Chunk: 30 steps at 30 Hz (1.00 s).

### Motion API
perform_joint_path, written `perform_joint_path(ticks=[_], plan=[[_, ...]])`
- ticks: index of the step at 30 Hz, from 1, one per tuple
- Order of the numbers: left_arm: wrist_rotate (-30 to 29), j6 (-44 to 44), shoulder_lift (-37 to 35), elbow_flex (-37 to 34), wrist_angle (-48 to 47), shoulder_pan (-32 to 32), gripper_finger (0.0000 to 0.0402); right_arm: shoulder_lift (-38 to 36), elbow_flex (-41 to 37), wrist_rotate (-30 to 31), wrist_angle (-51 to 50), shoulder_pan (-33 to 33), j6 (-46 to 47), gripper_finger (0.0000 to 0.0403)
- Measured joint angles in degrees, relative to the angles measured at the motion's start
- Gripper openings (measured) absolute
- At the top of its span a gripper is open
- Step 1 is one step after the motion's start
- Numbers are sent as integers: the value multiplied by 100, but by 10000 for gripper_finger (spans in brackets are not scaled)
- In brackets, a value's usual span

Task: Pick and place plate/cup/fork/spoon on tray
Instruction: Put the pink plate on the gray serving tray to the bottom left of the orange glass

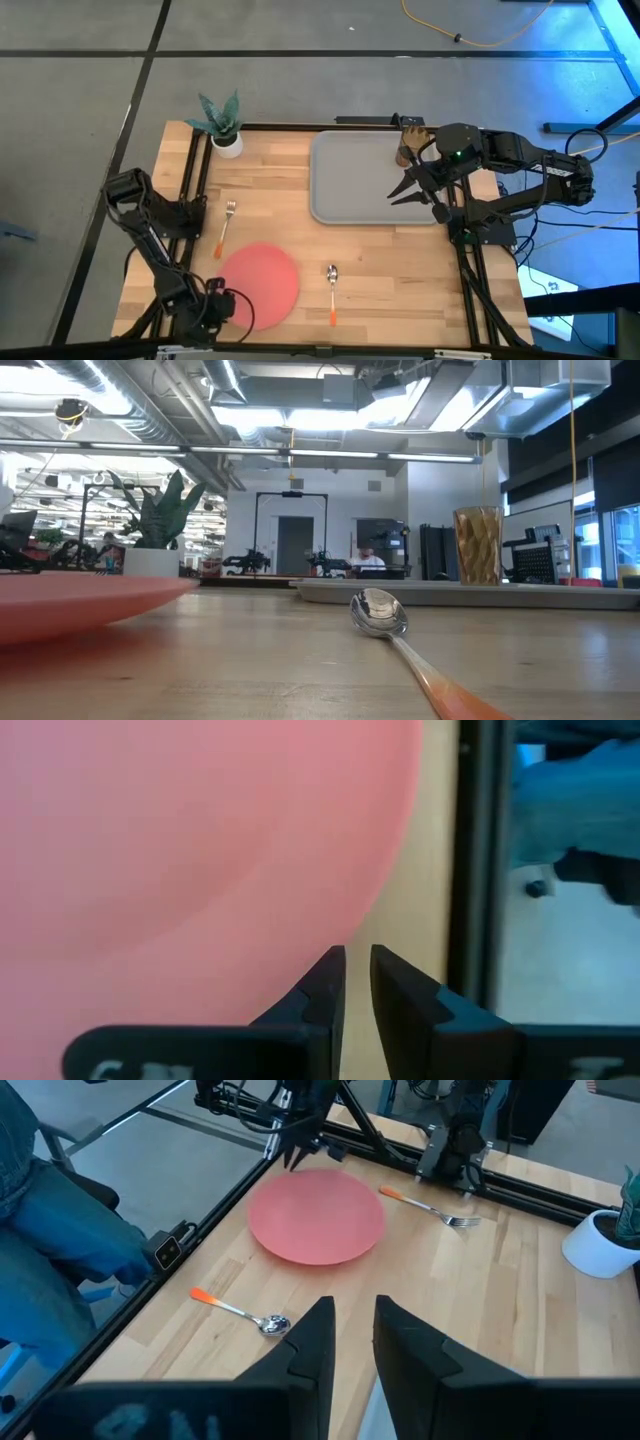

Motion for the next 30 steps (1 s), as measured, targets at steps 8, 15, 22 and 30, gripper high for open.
perform_joint_path(ticks=[8, 15, 22, 30], plan=[[-419, 656, 0, -2, -371, 333, 44, 0, 0, 0, 0, 0, -2, 73], [-577, 1221, 0, -2, -848, 660, 44, 0, -2, 0, 0, 0, -4, 73], [-1084, 1504, -83, -4, -949, 776, 44, 0, 0, 14, 0, 0, -4, 73], [-1067, 1502, -90, 235, -1175, 776, 44, 2, 0, 1097, 20, 32, -5, 73]])
